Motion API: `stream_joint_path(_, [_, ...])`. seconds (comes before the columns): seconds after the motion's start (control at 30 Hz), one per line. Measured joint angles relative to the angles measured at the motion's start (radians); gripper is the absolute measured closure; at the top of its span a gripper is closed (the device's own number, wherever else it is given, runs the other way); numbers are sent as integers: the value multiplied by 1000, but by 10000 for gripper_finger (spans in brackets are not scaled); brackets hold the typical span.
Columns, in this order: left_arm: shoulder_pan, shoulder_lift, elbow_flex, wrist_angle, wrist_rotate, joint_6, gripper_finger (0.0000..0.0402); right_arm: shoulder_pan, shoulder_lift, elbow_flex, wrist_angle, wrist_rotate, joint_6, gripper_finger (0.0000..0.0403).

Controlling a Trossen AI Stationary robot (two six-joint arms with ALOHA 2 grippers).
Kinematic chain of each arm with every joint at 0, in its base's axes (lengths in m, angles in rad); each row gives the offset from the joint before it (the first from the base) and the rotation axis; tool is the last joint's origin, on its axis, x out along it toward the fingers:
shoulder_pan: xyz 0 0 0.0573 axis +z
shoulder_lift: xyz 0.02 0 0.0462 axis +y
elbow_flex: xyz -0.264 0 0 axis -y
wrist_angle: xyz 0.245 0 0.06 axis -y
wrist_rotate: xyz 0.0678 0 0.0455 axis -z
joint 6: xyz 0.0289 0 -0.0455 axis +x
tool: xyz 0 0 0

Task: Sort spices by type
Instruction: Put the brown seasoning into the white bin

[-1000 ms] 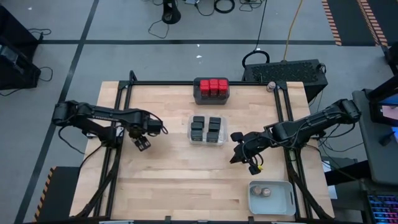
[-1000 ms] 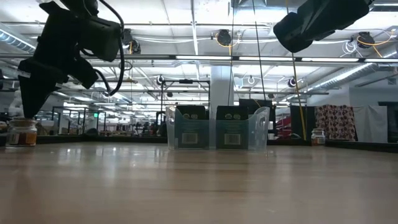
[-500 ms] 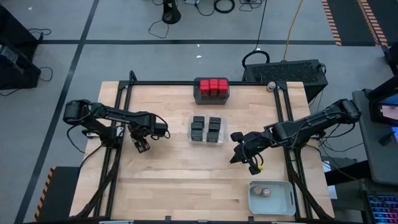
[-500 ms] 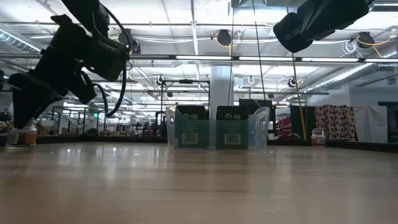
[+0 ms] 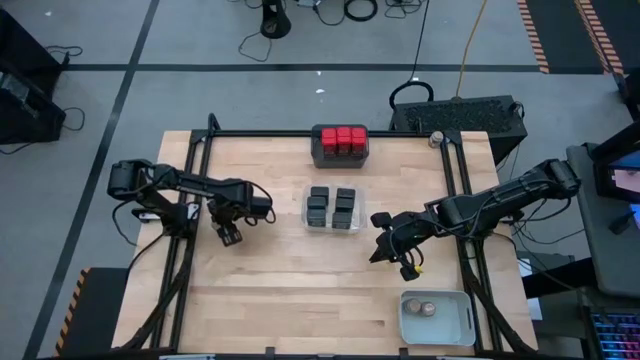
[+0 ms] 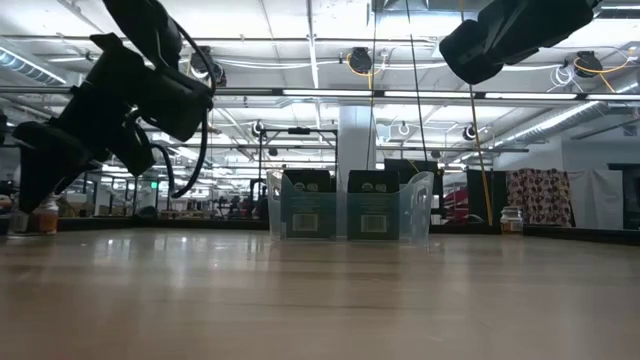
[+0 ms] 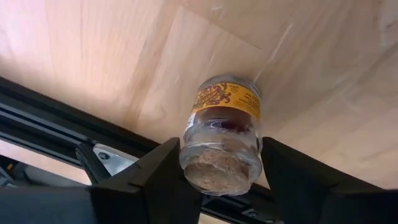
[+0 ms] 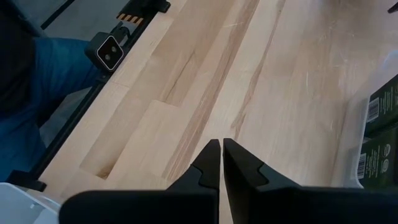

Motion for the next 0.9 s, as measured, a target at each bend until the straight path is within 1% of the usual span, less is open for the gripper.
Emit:
stream_joint_path(0.17, [12, -1, 1, -10, 4, 8, 213, 0, 0, 0, 0, 0, 0, 403])
stream_joint_path(0.37, [14, -1, 1, -20, 8, 19, 216, 0, 0, 0, 0, 0, 0, 403])
stream_joint_path(0.5, [14, 0, 18, -18, 62, 24, 216, 0, 0, 0, 0, 0, 0, 403])
stream_joint_path(0.67, [-8, 0, 100, 14, 109, 1, 216, 0, 0, 0, -2, 0, 11, 403])
stream_joint_path(0.77, [-39, 0, 178, 45, 140, -20, 216, 0, 0, 0, -9, 0, 19, 403])
stream_joint_path(0.9, [-95, 1, 310, 107, 152, -54, 216, 0, 0, 0, -21, 0, 27, 403])
